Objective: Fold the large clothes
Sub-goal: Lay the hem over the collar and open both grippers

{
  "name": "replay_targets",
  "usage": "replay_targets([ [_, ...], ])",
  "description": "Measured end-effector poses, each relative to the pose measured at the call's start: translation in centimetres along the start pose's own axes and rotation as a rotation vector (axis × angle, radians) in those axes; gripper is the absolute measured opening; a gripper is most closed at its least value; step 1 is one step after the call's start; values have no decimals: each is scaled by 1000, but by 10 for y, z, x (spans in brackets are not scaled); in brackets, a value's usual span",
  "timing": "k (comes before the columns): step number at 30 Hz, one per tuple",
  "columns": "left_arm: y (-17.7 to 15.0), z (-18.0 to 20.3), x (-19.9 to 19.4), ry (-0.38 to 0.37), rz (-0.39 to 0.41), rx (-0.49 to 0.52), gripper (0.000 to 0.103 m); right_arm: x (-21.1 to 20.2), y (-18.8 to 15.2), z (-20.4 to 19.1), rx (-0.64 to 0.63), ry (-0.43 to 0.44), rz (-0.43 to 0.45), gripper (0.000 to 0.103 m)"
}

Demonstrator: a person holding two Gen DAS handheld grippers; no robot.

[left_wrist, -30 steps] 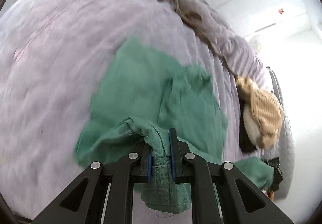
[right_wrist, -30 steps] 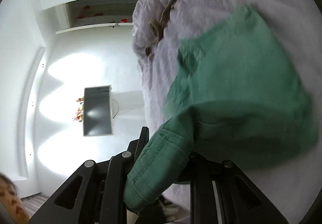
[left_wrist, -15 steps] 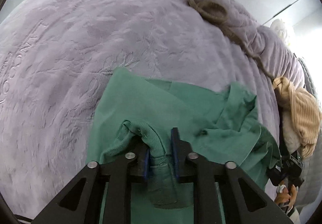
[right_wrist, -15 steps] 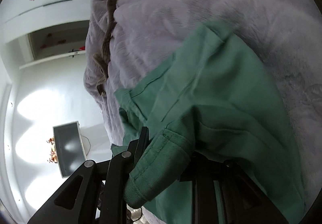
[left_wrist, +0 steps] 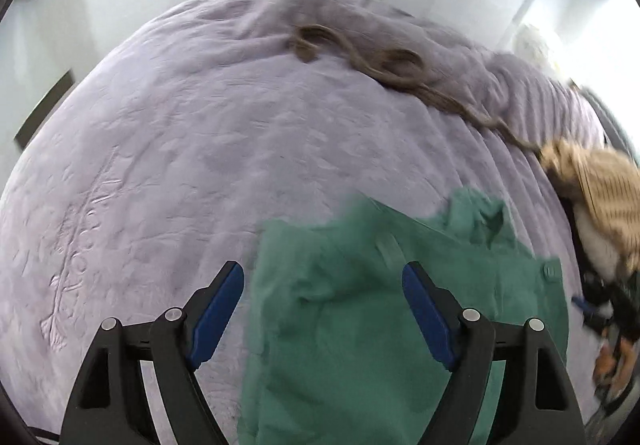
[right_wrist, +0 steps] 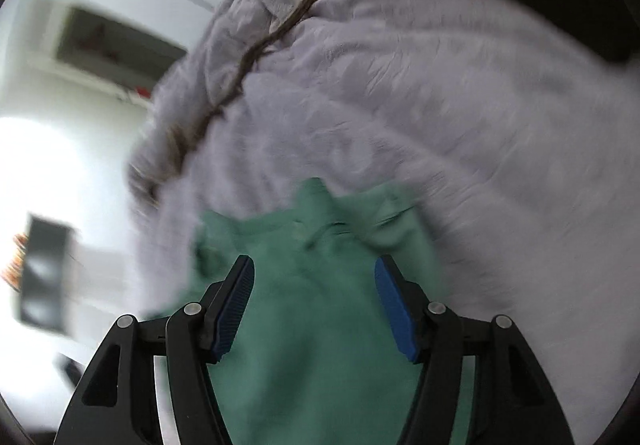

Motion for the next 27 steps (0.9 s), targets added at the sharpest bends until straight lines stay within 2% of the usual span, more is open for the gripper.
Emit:
replay_targets([
  [4,-25,25,26,-6,-54,94,82,22,-11,-9,-196,-90,-36,67],
  [5,-27,29,32,-3,-60,98,82,29,-14,-11,-234,-111,-56,62],
  [6,-31,35,41,0,-64,101,82,37,-21,-9,-262,-128,-89,33],
  [7,-33,38,54,23,-60,105,82,43,-26,-6,-274,-146,-119,14],
  [8,-34,39,61,51,-55,108,82,44,-30,-3,-273,-162,-127,7],
  [9,-35,37,69,90,-54,101,82,40,-30,-3,-280,-168,-106,6],
  [12,-40,23,85,156,-73,41,82,24,-25,-7,-359,-186,-39,6],
  [16,-42,13,86,209,-61,103,82,43,-26,13,-361,-217,-90,6],
  [20,-42,-6,91,201,-86,24,83,49,-34,22,-356,-226,-84,8],
  [21,-41,-8,89,208,-87,14,83,44,-34,23,-342,-227,-78,17],
  [22,-40,-11,85,221,-86,25,83,39,-33,26,-327,-235,-77,20],
  [24,-38,-15,78,225,-88,56,83,23,-30,34,-274,-244,-68,43],
  [26,-40,-20,64,192,-101,77,82,4,-28,41,-216,-241,-42,56],
  [27,-42,-23,57,159,-113,73,82,-9,-30,43,-184,-242,-28,56],
])
Point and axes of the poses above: each gripper's, at about its wrist camera, not at the fingertips, and x roughly the way its jaws point, z to its right, y to its top, the point moved 4 cm from there along x, roughly the way its jaws point, and after that the axes turned 14 degrees about z, right-handed, at the moved point
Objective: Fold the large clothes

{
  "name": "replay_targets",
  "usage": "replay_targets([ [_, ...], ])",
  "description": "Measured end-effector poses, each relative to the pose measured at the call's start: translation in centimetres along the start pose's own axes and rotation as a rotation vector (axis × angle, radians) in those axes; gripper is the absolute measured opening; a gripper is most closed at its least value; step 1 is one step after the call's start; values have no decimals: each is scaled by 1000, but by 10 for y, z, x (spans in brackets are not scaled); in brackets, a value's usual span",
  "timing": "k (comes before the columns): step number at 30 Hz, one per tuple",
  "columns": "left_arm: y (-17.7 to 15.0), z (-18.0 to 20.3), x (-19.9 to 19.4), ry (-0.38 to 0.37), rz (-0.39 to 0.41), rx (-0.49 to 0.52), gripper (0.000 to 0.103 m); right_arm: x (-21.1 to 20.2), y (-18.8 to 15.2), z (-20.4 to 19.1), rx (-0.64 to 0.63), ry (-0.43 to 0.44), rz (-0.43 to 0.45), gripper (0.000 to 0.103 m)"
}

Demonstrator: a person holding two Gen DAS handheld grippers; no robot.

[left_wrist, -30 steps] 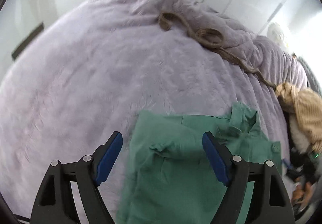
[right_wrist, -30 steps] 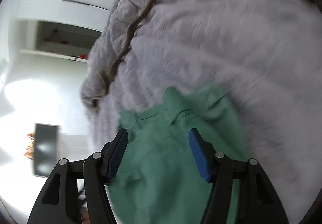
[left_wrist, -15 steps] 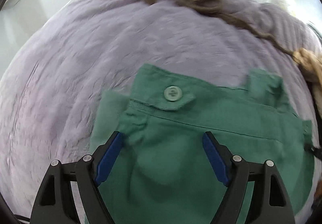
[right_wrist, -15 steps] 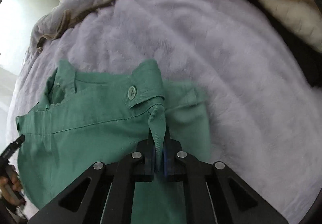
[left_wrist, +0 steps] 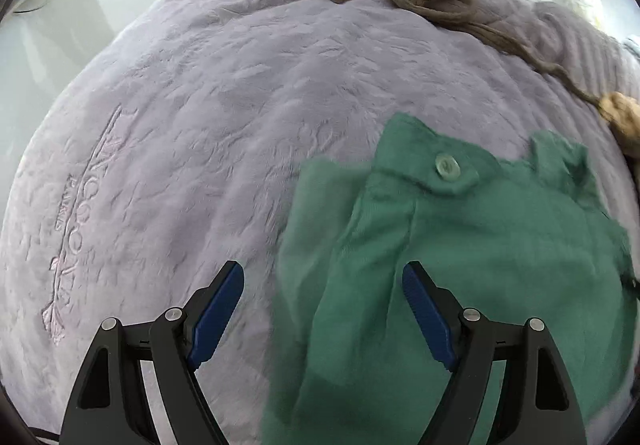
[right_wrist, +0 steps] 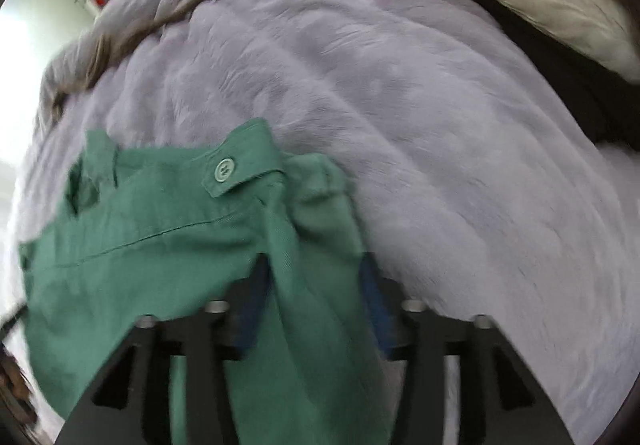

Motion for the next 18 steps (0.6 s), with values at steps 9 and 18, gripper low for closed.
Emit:
replay_targets([
  [9,-52,-13,-47,-212,-114,-38,82,-86,-82,-90,57,434,-105,56],
  [18,-85,-9,-63,-344,-169,-32,82,-50,-236,-212,341,678,-488,56],
])
Point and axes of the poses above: each gripper's, at about its wrist camera, not at the fingertips, and x roughly the way its jaws point, z to its right, y to its top, the point moved 4 cm from there along x, roughly the way its jaws point, and after that the axes turned 14 degrees about z, right-handed, at the moved point
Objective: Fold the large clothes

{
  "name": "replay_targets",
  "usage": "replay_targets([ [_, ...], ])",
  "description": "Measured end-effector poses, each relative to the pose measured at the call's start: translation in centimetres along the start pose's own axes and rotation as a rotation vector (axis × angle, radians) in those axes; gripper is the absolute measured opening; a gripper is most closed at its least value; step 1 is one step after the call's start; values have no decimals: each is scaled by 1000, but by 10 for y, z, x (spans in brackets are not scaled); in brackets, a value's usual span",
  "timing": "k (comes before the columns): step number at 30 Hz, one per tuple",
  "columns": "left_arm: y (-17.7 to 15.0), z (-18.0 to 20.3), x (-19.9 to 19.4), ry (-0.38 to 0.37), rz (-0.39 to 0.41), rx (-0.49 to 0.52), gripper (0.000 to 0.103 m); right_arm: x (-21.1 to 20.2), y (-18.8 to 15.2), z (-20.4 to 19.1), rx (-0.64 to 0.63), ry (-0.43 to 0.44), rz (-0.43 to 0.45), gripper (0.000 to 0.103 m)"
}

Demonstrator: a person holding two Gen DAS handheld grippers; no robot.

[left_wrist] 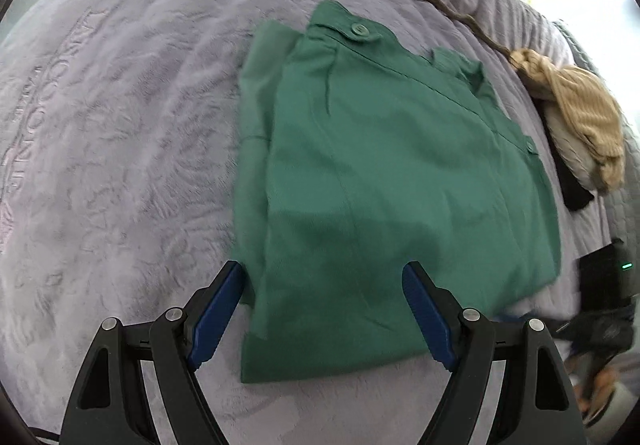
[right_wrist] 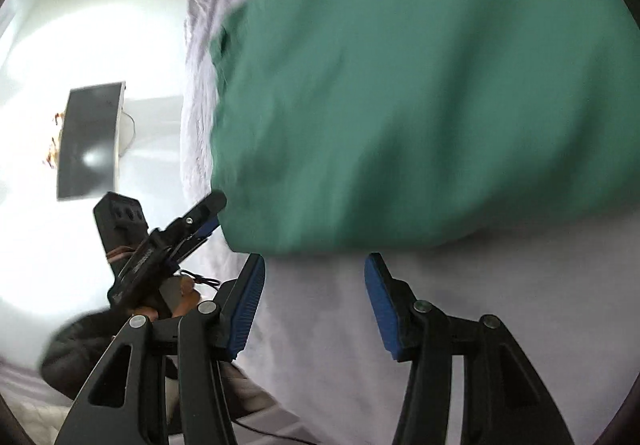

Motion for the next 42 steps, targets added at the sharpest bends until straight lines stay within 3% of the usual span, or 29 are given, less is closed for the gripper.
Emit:
replay_targets([
  [1,-1,0,0,-10,2,4,82,9,-3,3,47,15,10,56],
  [4,0,-3,0,-29,2,2,66,25,-3,7,167,65,67,56],
  [6,0,-8,0,-51,-2,-7,45,29,2,5,203,69,98,54],
  [7,-2,-10,2,-60,-20,-10,23,31,4,4,206,47,104,43],
  [8,-2,-12,3,-60,-28,-12,9,30,8,1,195,16,108,11],
  [11,2,-12,-8,-118,1,-29,9,17,10,-18,111,22,125,6],
  [13,3,-5,-29,-144,59,21,9,12,5,-23,25,-19,111,6],
  [15,-3,-3,-35,-151,62,37,9,17,-2,-12,15,-84,83,6],
  [20,-43,-27,-9,-70,-36,26,6,34,-12,14,74,-136,38,6],
  [23,-48,-36,-14,-79,-34,-29,6,30,-11,0,-2,-151,-6,8],
  [26,-43,-35,-32,-47,-11,5,6,5,-11,-18,-121,-155,-24,10],
  [29,-30,-38,-51,-17,31,17,7,-42,7,-29,-225,-186,85,10],
  [33,-3,-35,-61,-2,95,15,6,-104,62,-7,-244,-370,291,10],
  [37,19,-12,-33,22,133,65,7,-152,112,31,-194,-551,440,10],
  [40,26,5,2,69,130,84,7,-167,129,59,-179,-689,486,10],
  [42,27,4,23,127,117,83,7,-176,136,85,-135,-712,489,6],
])
Point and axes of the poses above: each gripper's, at about its wrist camera, not at the fingertips, and x roughly the way its jaws point, z to its right, y to its top, the point moved 4 cm from there along x, roughly the way its jaws point, and after that the axes turned 14 degrees about z, right-handed, at the moved point
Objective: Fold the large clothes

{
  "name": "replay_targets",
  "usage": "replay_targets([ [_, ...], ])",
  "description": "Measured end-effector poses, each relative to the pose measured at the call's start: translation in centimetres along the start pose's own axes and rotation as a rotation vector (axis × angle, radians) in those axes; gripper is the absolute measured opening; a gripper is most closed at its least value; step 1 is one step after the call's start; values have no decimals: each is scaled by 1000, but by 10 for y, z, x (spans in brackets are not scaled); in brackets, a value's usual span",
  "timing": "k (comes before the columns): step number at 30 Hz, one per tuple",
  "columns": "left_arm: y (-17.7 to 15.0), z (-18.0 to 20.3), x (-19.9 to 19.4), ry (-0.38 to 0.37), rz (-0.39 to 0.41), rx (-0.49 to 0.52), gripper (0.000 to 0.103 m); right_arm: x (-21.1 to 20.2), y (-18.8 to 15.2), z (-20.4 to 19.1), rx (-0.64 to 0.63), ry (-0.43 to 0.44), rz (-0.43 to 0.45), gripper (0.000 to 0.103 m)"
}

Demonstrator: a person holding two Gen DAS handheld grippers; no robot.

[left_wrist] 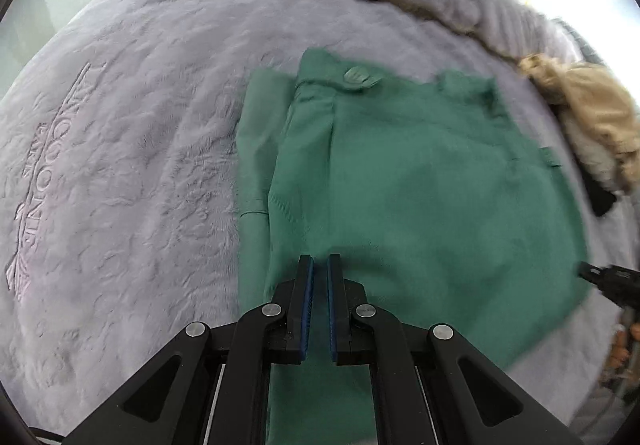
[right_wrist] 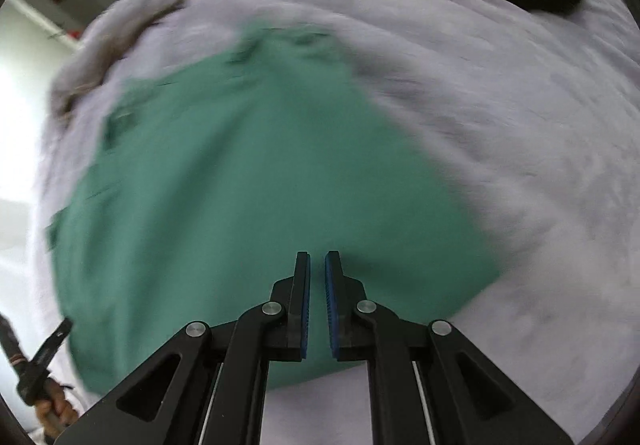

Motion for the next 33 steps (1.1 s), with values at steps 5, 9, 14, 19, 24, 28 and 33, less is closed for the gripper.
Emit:
replay_targets([
  [5,3,-10,25,31,-7,-21,6,20,-1,27,40,54,-5,0],
  [9,8,-11,18,47,-13,-7,6,4,-2,28,52,46,-11,5],
  [14,7,-16,-7,92,-15,1,7,-26,-9,21,31,87,-15,6],
  [19,-5,-24,-27,102,-56,-63,7,-48,-33,-12,-14,141,-35,27],
  [24,-21,-20,-40,119,-88,-68,7,-50,-61,-55,-58,198,-86,53],
  [28,-34,-20,-54,136,-73,-108,89,-52,-89,-76,-73,244,-146,53],
  [33,-51,-17,-60,154,-99,-72,89,-47,-120,-105,-101,273,-206,65],
])
Point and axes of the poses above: each gripper's, at about its wrist camera, not at the fingertips, and x roughly the way its jaws point, z to its right, y to its top, the point moved 4 cm from there along x, roughly the way its jaws point, and after that the axes turned 14 degrees about z, right-handed, at the moved point
